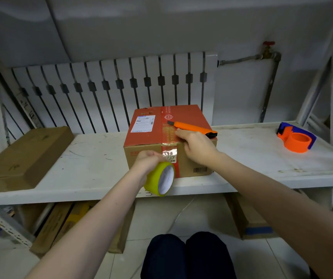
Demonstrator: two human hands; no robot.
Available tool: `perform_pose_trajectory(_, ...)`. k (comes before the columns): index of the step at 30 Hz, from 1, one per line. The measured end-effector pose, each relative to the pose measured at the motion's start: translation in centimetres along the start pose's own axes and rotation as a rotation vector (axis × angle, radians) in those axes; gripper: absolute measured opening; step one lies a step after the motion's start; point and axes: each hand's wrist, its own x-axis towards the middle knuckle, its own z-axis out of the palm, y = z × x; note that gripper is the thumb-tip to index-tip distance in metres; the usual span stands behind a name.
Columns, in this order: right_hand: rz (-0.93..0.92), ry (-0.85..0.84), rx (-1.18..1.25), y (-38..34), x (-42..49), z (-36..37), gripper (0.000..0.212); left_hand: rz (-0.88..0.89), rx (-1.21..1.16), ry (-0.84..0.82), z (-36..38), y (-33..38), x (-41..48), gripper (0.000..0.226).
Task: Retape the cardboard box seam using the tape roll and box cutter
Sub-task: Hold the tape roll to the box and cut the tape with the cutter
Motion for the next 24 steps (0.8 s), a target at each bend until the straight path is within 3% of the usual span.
perform_pose_trajectory(2,0.060,0.114,0.167,-1.0,-0.8,-0.1,0.032,0.035,-0.025,0.004,-0.2,0.8,-0.3,0.014)
perform_pose_trajectory(5,0.155,0.129,0.466,-2.5,-1.6,-0.4,0.028,0.107,-0.076,0.039,-0.5,2.3,-0.9,0.016)
perform_pose_trajectory(11,0.110,-0.147,0.715,-3.2,-1.5,-1.9,0.033,0.242,-0.170,0.040,-0.6,5.9,-2.3,0.018)
perform_pose_trajectory(13,0.066,-0.137,0.702,-2.9,-1.2,-2.4,0.035,0.287,-0.163,0.026,-0.7,6.7,-2.5,0.018)
perform_pose_trajectory(18,-0.010,0.110,0.489,-2.1,0.0,-3.0,0.035,0.337,-0.118,-0.047,-1.0,7.3,-2.1,0.004)
perform_pose_trajectory(19,-0.014,0.145,0.453,-2.0,0.3,-2.9,0.038,0.343,-0.118,-0.043,-1.0,7.3,-2.0,0.009)
perform_pose_trajectory(22,-0.006,0.238,0.381,-1.9,1.1,-2.9,0.041,0.346,-0.117,0.002,-1.4,7.3,-1.2,0.067)
perform_pose_trajectory(23,-0.003,0.259,0.366,-1.9,1.2,-3.0,0.041,0.328,-0.096,0.016,-1.6,7.4,-1.1,0.071)
perform_pose_trajectory(24,-0.002,0.278,0.360,-1.8,1.4,-3.0,0.041,0.307,-0.058,0.011,-1.9,7.5,-0.9,0.059)
